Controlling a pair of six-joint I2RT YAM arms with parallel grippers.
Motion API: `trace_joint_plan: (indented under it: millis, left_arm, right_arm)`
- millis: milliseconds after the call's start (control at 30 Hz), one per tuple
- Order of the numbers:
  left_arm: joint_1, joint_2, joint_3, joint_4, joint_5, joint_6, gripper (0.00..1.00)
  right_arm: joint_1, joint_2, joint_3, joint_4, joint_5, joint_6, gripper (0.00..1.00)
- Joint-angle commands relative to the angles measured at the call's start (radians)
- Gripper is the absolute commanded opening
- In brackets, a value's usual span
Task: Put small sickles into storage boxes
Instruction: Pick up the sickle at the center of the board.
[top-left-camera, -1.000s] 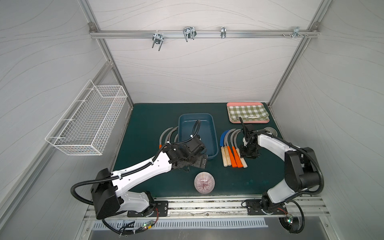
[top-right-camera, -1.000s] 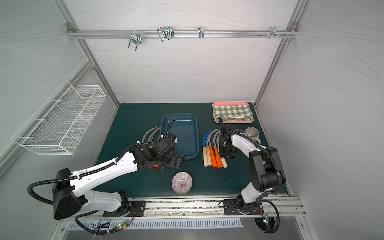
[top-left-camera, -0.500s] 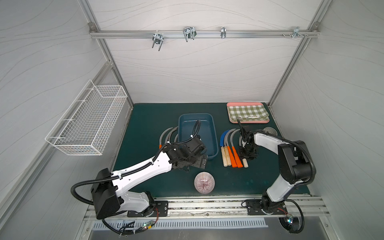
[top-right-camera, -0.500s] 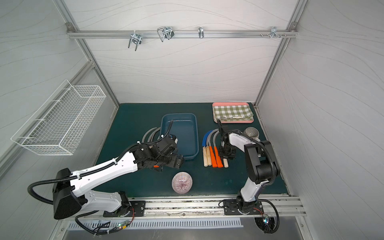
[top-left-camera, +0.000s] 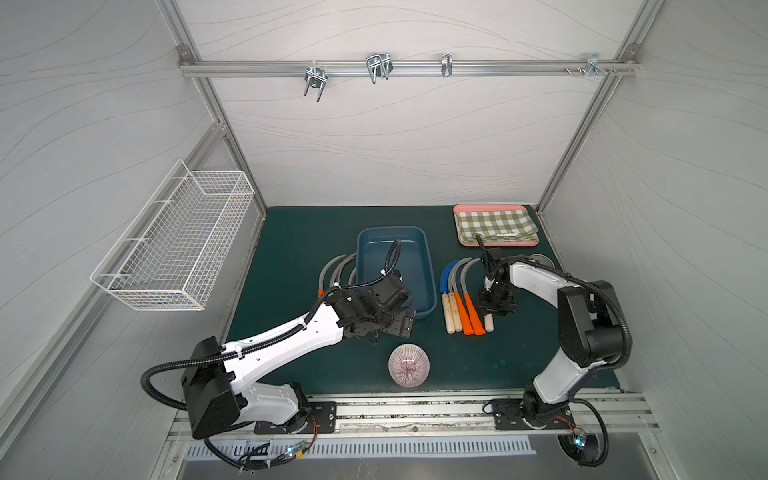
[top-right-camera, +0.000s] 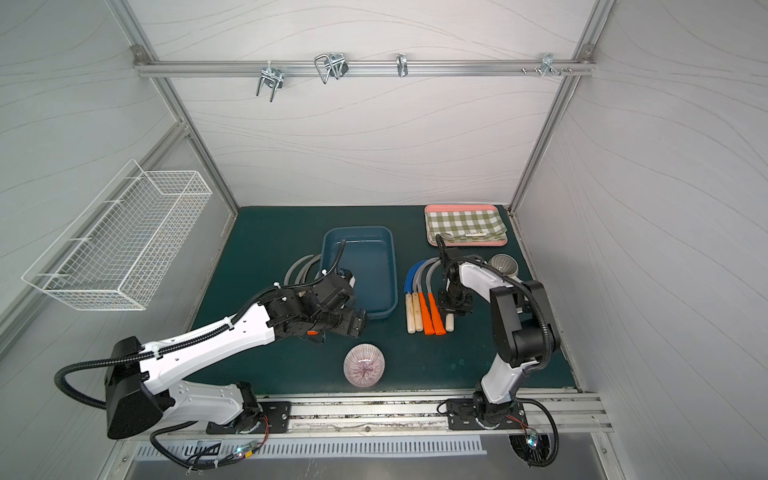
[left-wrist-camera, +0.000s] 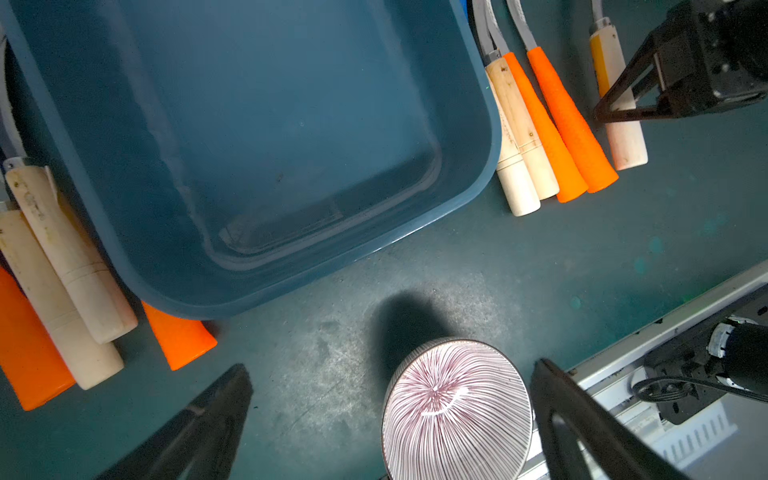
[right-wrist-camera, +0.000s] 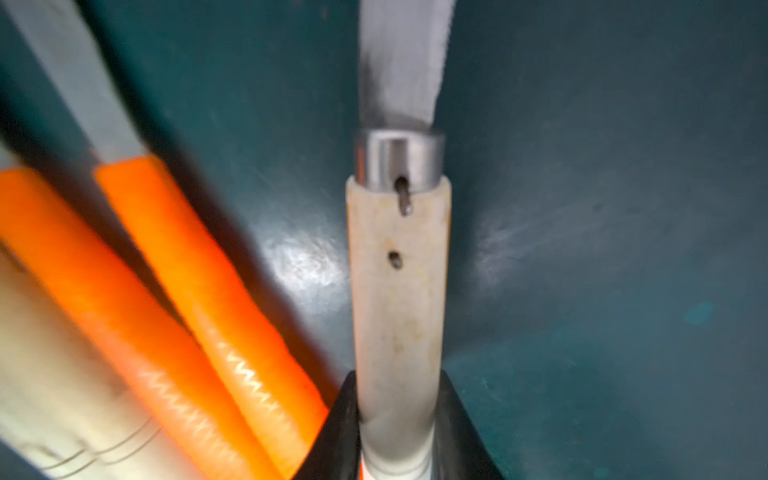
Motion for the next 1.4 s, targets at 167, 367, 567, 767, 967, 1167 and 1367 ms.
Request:
trace_joint_plan:
  millis: [167, 367, 567, 767, 967, 1167, 1367]
  left_arm:
    - [0.019, 0.016, 0.087, -0.007, -0.017, 0.012, 0.99]
    - [0.064, 0.018, 0.125, -0.017, 0.022, 0.032, 0.99]
    - [0.107, 0.039, 0.210, -0.079, 0.043, 0.051, 0.99]
    - [0.142, 0.058, 0.285, -0.140, 0.050, 0.062, 0.99]
    - [0.184, 0.059, 0.323, -0.173, 0.076, 0.082, 0.99]
    - [0.239, 0.044, 0.335, -0.180, 0.108, 0.091, 0.99]
    - [0.299, 0.017, 0.323, -0.175, 0.156, 0.118, 0.99]
  right_arm:
    - [-0.004, -0.024, 0.101, -0.137, 0.033, -0.005, 0.00]
    - [0.010, -0.054, 0.178, -0.204, 0.028, -0.007, 0.00]
    - [0.058, -0.072, 0.270, -0.270, 0.011, 0.007, 0.00]
    - [0.126, -0.065, 0.362, -0.315, -0.031, 0.043, 0.00]
    - [0.195, -0.034, 0.472, -0.345, -0.056, 0.075, 0.00]
    - [0.237, 0.004, 0.558, -0.354, -0.107, 0.100, 0.00]
    - [0.266, 0.054, 0.639, -0.341, -0.157, 0.113, 0.00]
